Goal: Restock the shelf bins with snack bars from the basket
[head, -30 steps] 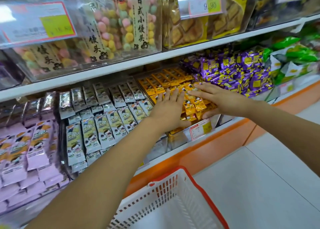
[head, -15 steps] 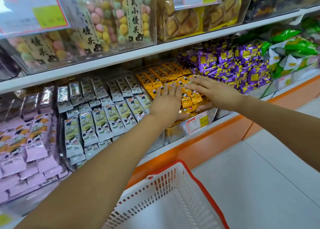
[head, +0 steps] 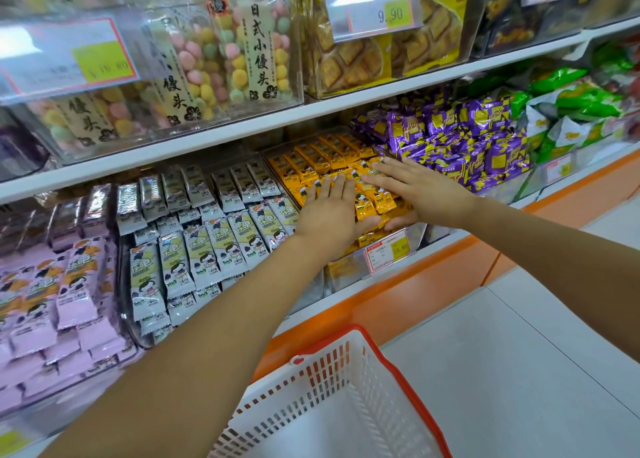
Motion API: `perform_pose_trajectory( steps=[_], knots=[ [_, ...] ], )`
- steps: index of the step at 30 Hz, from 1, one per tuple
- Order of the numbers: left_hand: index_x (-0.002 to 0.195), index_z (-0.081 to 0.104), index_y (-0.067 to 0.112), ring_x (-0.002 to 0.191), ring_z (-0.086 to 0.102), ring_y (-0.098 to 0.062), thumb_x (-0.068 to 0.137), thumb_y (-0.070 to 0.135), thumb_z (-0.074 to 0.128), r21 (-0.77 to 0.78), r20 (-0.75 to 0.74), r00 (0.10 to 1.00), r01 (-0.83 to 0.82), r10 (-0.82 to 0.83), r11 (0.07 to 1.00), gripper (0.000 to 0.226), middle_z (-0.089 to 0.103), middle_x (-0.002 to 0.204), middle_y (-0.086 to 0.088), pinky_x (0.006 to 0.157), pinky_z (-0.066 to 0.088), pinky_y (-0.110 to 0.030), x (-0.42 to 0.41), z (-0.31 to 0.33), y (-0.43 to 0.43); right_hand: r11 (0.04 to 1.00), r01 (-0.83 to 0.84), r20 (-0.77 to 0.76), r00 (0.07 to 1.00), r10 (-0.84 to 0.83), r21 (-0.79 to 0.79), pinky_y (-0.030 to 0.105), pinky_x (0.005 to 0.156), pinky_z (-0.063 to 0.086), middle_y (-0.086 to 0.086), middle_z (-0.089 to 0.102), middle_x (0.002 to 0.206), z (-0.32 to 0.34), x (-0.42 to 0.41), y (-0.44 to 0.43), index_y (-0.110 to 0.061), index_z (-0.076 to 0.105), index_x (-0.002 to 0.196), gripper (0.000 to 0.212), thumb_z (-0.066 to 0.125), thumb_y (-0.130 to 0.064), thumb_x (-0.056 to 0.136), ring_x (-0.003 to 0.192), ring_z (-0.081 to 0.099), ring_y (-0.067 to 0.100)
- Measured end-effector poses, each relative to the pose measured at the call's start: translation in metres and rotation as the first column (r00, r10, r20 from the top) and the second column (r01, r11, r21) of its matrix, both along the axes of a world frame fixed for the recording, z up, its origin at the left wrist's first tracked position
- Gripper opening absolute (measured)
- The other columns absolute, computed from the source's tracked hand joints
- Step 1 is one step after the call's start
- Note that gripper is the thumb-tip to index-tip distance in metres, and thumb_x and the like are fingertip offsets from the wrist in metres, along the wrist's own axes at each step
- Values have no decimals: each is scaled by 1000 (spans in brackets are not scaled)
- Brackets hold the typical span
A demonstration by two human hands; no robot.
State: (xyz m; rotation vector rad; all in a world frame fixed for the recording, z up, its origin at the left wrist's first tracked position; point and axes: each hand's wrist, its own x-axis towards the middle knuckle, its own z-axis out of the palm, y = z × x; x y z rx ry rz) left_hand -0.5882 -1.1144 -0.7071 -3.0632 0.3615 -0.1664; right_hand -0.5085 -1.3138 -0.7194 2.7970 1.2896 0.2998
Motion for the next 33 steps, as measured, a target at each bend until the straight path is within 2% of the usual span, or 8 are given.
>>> perform_pose_trajectory(
  steps=[2, 4, 6, 10, 13, 18, 27, 33],
  knots=[
    [152, 6, 10, 147, 4, -27, 96, 60, 21, -40, -11, 1000, -6, 5, 999, 77, 6, 160, -9, 118, 3, -43, 0, 1, -1, 996, 19, -26, 1000, -17, 91, 30, 117, 3, 6, 21, 159, 3, -2, -1, -20, 21, 153, 98, 49, -70, 74, 146, 10, 15],
    [152, 7, 9, 147, 5, -28, 98, 56, 20, -47, -14, 1000, -15, 14, 999, 72, 7, 160, -10, 118, 4, -44, 1, 1, -1, 991, 54, -111, 993, -40, 124, 20, 113, -3, 1, 14, 160, 9, -4, -2, -19, 16, 154, 100, 59, -62, 74, 140, 0, 2],
    [152, 8, 9, 147, 7, -28, 98, 56, 20, -41, 2, 1000, -26, 26, 999, 73, 9, 159, -11, 118, 6, -44, 2, 0, -3, 989, 79, -161, 985, -59, 121, 22, 114, -1, 1, 11, 161, 12, -7, -3, -19, 14, 154, 100, 61, -58, 74, 141, 0, 4],
    [153, 6, 16, 146, 7, -31, 94, 64, 21, -46, 1, 998, -58, 58, 997, 78, 9, 159, -12, 118, 8, -47, 4, 0, -8, 984, 99, -229, 971, -63, 146, 40, 121, 11, 2, 11, 160, 9, -8, -4, -24, 15, 154, 95, 55, -60, 75, 148, 5, 18],
    [153, 4, 18, 146, 5, -33, 94, 64, 22, -46, -37, 996, -81, 79, 996, 77, 6, 159, -12, 118, 7, -48, 7, 2, -10, 980, 106, -210, 975, -69, 167, 35, 119, 13, -2, 15, 159, 10, -11, -6, -23, 19, 153, 84, 60, -47, 84, 145, 5, 11],
    [153, 4, 15, 146, 5, -33, 95, 62, 23, -54, -49, 996, -84, 81, 995, 76, 6, 159, -13, 118, 7, -49, 8, 2, -9, 973, 115, -206, 976, -73, 198, 39, 117, 25, 1, 25, 157, 8, -14, -7, -21, 27, 151, 77, 60, -44, 85, 146, 16, 15],
    [153, 8, 15, 146, 4, -33, 94, 63, 30, -97, -90, 996, -36, 27, 995, 79, 8, 159, -11, 118, 6, -50, 5, 8, -6, 967, 157, -202, 972, -117, 199, 42, 111, 36, 5, 32, 154, 12, -17, -2, -21, 33, 148, 79, 67, -45, 81, 141, 33, 22],
    [153, 4, 16, 146, 1, -32, 95, 61, 29, -126, -124, 992, -24, 8, 992, 78, 4, 160, -10, 118, 3, -49, 3, 11, -2, 957, 187, -199, 970, -143, 223, 33, 102, 42, 5, 41, 146, 18, -23, 6, -15, 36, 143, 78, 74, -37, 79, 127, 48, 23]
  ],
)
